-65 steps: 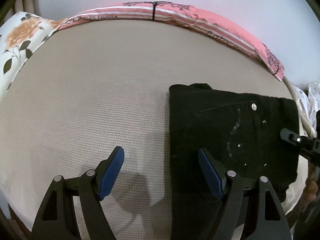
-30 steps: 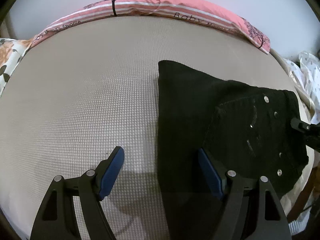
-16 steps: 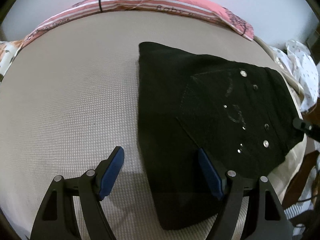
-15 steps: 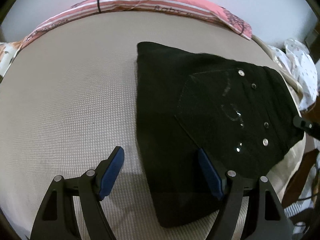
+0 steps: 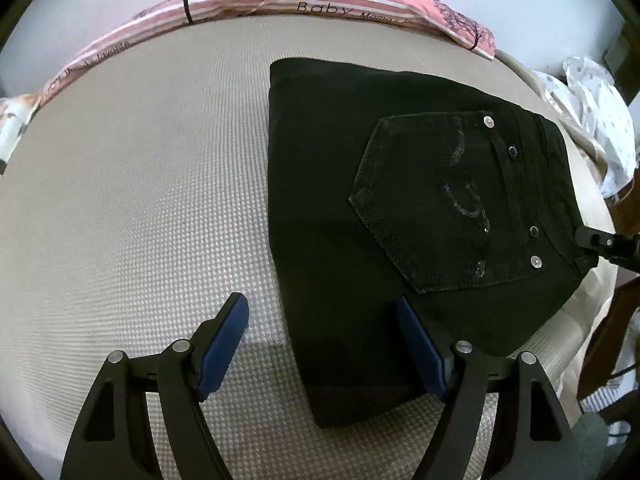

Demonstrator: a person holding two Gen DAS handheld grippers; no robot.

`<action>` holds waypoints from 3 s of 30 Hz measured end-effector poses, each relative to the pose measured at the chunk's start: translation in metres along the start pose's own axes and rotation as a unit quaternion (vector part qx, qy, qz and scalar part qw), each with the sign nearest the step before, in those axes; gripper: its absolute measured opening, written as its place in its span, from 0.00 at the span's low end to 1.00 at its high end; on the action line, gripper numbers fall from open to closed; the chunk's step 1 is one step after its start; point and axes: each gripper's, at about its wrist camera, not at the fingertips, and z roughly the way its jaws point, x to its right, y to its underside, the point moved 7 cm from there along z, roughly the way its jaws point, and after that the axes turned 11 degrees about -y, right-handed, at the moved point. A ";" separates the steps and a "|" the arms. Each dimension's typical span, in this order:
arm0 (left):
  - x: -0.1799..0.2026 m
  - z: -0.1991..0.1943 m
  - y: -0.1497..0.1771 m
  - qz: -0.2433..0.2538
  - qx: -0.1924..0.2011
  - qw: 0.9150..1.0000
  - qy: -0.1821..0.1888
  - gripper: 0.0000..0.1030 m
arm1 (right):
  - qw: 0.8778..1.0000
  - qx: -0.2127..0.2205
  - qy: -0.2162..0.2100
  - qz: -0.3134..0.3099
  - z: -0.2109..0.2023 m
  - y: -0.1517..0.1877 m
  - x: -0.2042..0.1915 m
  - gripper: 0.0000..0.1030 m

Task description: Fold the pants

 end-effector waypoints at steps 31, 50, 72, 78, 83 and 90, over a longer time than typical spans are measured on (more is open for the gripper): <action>-0.040 0.006 -0.042 -0.148 -0.077 0.966 0.200 0.74 | 0.994 -0.078 -0.078 -0.018 0.027 -0.040 0.020 0.57; -0.029 0.022 -0.064 -0.120 -0.069 0.957 0.254 0.73 | 0.978 -0.091 -0.188 0.004 0.054 -0.052 0.021 0.49; -0.084 -0.019 -0.131 -0.147 0.011 0.972 0.183 0.17 | 0.978 -0.059 -0.200 -0.029 0.080 -0.107 -0.084 0.24; -0.120 -0.009 -0.176 -0.146 0.031 0.978 0.145 0.17 | 0.978 -0.063 -0.191 -0.055 0.129 -0.165 -0.110 0.24; -0.144 0.009 -0.205 -0.147 0.035 0.980 0.126 0.17 | 0.980 -0.066 -0.177 -0.058 0.159 -0.195 -0.117 0.24; -0.162 0.056 -0.207 -0.152 0.005 0.983 0.107 0.18 | 0.989 -0.060 -0.119 -0.069 0.183 -0.206 -0.098 0.24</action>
